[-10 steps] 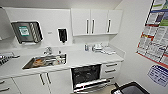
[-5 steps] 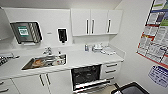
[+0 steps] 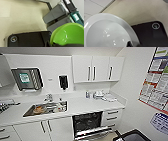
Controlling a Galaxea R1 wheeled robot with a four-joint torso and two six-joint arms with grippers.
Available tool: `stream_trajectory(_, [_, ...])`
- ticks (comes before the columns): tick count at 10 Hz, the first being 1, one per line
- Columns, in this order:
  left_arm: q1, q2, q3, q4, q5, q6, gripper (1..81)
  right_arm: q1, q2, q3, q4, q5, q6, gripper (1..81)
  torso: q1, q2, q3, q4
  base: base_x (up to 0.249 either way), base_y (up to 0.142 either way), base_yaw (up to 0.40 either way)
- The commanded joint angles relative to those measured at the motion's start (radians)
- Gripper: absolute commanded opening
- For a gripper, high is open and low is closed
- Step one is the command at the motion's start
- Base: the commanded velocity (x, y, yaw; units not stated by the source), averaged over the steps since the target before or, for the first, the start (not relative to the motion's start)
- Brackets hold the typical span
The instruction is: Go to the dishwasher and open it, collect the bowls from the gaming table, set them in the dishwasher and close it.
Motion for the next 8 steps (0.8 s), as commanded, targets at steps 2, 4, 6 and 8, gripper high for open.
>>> stream_trajectory(2, [-0.057,-0.038,0.021,0.007,0.015,-0.001,1.0,0.066,-0.007,0.012,-0.014,-0.015,0.002,1.0,0.001,0.0,0.0,0.0,0.0,0.0,0.0])
stream_trajectory(4, [-0.057,-0.039,0.02,0.007,0.006,-0.001,1.0,0.066,-0.007,0.012,-0.014,-0.015,0.002,1.0,0.001,0.0,0.0,0.0,0.0,0.0,0.0])
stream_trajectory(6, [-0.055,-0.038,0.021,0.007,0.002,-0.001,1.0,0.066,-0.005,0.012,-0.014,-0.015,0.002,1.0,0.001,0.0,0.0,0.0,0.042,0.0,0.0])
stream_trajectory(8, [-0.057,-0.039,0.021,0.007,0.002,-0.001,1.0,0.067,-0.005,0.012,-0.014,-0.015,0.002,1.0,0.001,-0.001,0.0,0.0,0.095,0.0,0.0])
